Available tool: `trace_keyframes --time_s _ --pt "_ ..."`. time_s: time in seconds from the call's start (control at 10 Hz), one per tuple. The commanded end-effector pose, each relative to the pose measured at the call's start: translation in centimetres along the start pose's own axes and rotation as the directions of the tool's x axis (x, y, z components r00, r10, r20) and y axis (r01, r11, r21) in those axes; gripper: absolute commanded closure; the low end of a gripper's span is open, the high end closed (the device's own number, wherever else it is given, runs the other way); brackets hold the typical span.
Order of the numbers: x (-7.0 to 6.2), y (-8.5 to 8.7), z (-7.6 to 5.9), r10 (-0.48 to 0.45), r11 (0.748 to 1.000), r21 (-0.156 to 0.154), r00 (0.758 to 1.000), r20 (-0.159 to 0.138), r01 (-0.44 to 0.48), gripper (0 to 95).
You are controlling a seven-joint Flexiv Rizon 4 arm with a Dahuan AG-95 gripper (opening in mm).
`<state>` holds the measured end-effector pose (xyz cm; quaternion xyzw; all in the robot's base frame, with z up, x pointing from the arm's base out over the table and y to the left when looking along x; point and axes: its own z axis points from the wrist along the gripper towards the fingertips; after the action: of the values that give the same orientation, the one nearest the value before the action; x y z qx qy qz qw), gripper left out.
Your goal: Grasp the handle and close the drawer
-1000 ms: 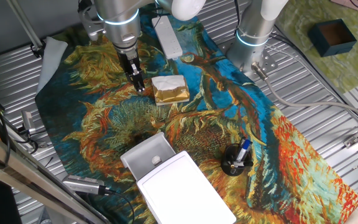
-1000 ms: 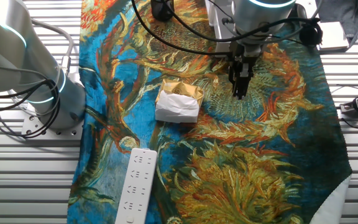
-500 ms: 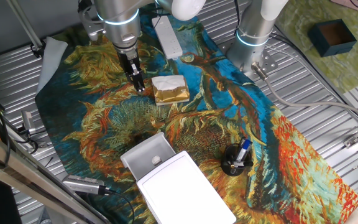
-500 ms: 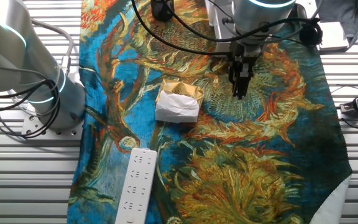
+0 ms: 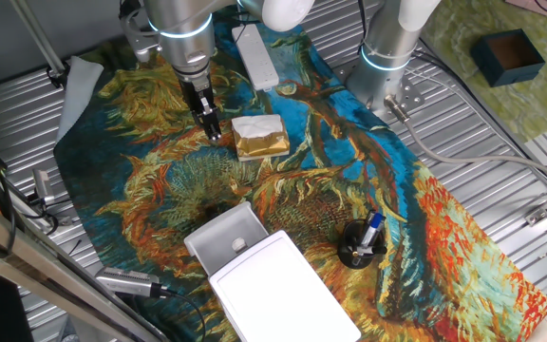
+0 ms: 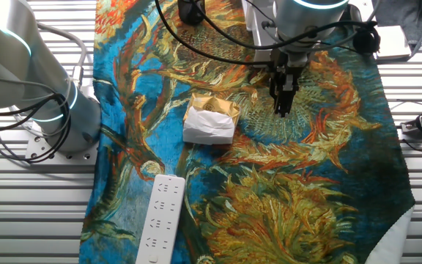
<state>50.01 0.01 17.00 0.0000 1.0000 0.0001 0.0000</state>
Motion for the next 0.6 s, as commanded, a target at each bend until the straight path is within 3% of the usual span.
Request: trace_keyframes --time_s 0.1,0.2,0.6 --pt "0.01 -0.01 0.0 0.0 1.0 0.0 1.0 0.0 0.0 0.0" --pt "0.01 -0.01 0.0 -0.014 1.0 -0.02 1.0 0.003 0.014 95.0" --pt "0.01 0.0 0.0 -0.014 1.0 -0.014 1.0 0.003 0.014 95.0"
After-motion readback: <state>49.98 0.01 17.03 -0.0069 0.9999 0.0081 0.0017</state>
